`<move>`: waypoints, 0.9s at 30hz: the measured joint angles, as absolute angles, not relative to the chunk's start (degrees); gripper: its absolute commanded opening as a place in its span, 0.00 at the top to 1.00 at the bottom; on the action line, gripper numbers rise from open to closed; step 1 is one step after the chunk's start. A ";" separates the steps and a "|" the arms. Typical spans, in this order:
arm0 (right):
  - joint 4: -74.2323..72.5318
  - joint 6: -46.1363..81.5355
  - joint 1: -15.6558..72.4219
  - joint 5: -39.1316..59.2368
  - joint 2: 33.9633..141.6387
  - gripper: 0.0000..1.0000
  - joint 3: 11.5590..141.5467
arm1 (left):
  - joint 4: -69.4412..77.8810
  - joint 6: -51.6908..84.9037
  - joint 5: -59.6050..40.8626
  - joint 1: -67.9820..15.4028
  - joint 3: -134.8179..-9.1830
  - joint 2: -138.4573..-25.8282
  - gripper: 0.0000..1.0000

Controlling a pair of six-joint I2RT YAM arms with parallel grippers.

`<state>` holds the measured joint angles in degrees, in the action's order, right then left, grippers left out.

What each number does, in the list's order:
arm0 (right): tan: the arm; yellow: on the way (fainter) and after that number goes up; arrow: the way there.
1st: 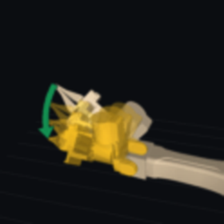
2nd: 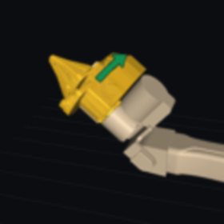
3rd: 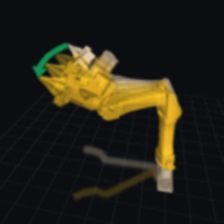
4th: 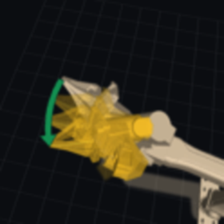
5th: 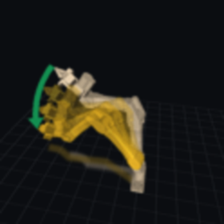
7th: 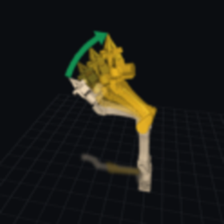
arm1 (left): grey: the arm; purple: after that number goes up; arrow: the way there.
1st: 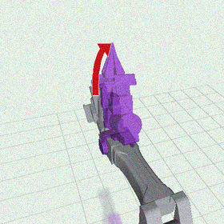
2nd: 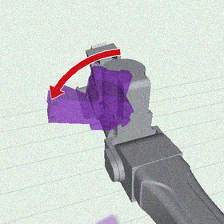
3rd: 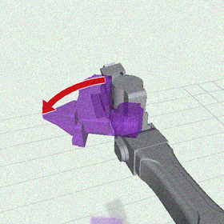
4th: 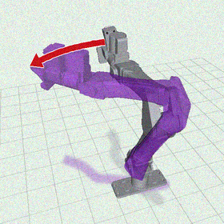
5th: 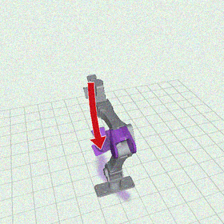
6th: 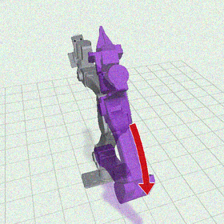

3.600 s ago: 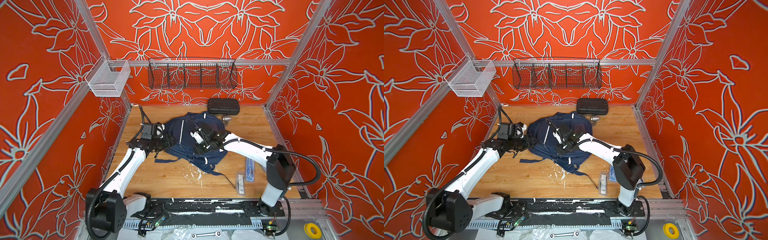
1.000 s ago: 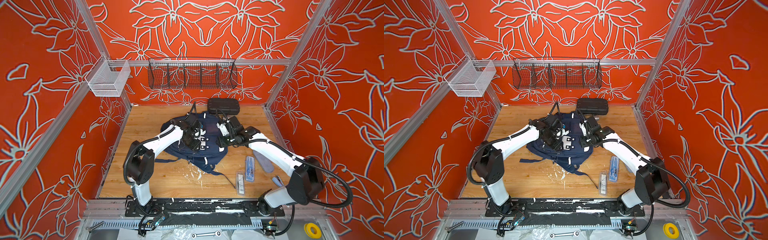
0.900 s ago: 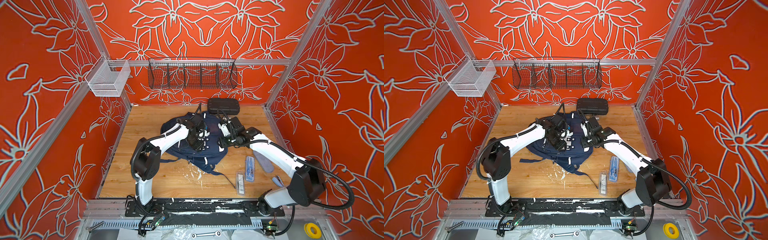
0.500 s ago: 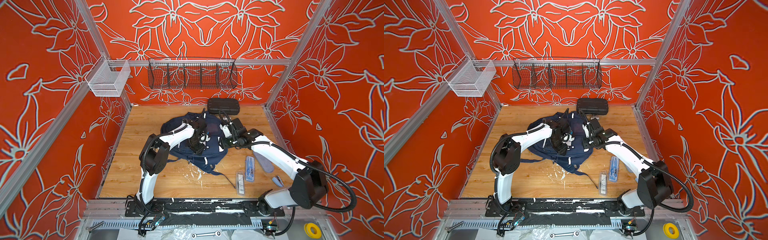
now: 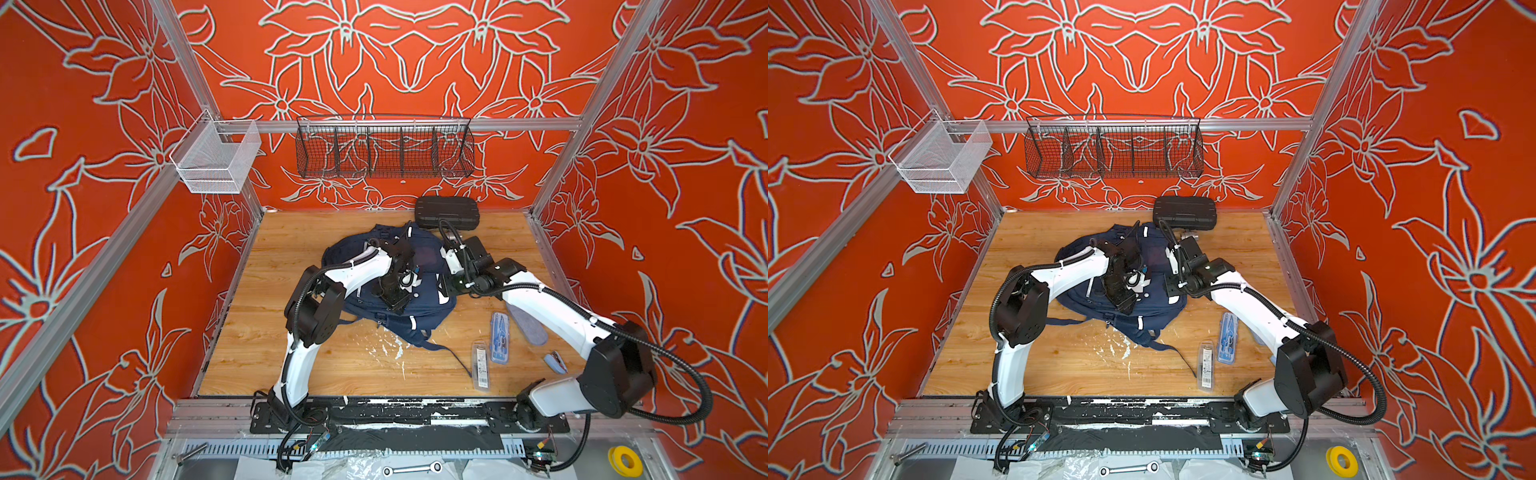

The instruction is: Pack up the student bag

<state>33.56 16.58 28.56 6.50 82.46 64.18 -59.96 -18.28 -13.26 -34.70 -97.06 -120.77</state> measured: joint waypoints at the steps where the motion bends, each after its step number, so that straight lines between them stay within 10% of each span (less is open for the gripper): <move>1: 33.50 16.82 28.56 6.50 82.43 0.53 63.94 | -60.16 -18.41 -13.08 -34.85 -97.38 -121.01 0.46; 27: 30.65 20.84 28.56 3.62 77.21 0.54 59.48 | -43.77 -27.38 -9.78 -39.09 -84.31 -112.55 0.50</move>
